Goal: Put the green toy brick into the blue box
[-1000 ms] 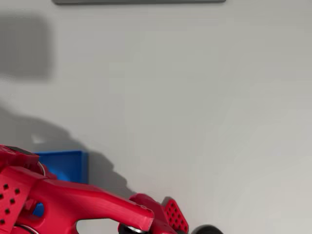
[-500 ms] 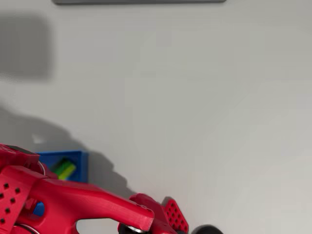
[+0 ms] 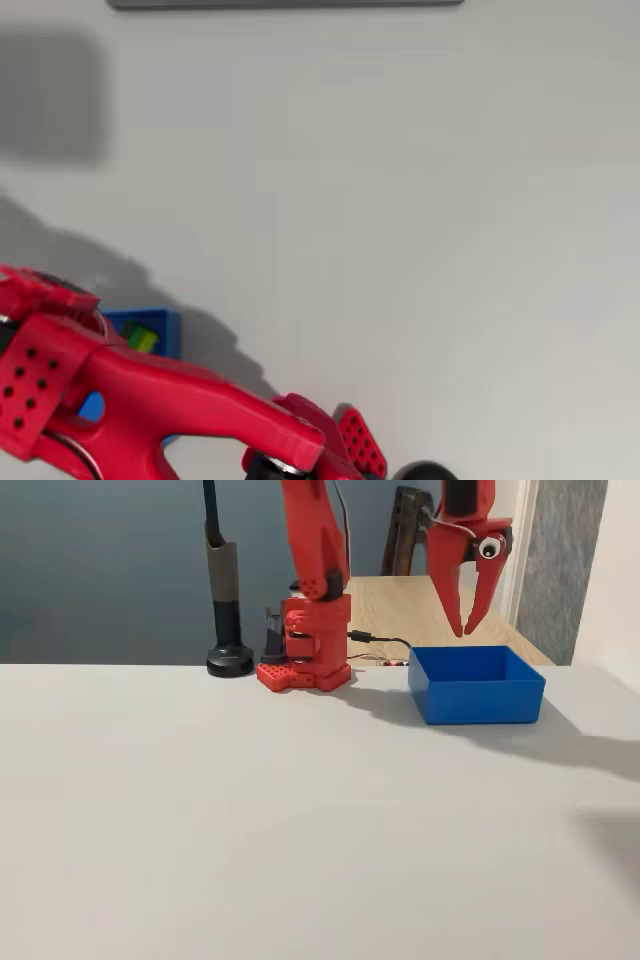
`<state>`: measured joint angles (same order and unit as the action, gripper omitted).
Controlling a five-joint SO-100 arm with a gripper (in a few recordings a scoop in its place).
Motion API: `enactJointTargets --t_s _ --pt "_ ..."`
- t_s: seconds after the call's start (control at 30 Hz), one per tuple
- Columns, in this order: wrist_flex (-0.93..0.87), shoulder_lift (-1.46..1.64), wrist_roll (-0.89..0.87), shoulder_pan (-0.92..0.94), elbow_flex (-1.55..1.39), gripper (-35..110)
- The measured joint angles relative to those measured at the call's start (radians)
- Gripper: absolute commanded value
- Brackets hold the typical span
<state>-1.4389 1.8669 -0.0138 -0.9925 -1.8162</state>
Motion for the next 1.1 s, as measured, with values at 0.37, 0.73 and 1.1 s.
enactJointTargets --t_s 0.37,0.73,1.1 --pt "0.000 0.000 0.031 0.313 0.041 0" --pt "0.133 0.005 0.018 0.646 -0.020 0" --pt "0.235 0.021 -0.034 0.836 -0.120 0"
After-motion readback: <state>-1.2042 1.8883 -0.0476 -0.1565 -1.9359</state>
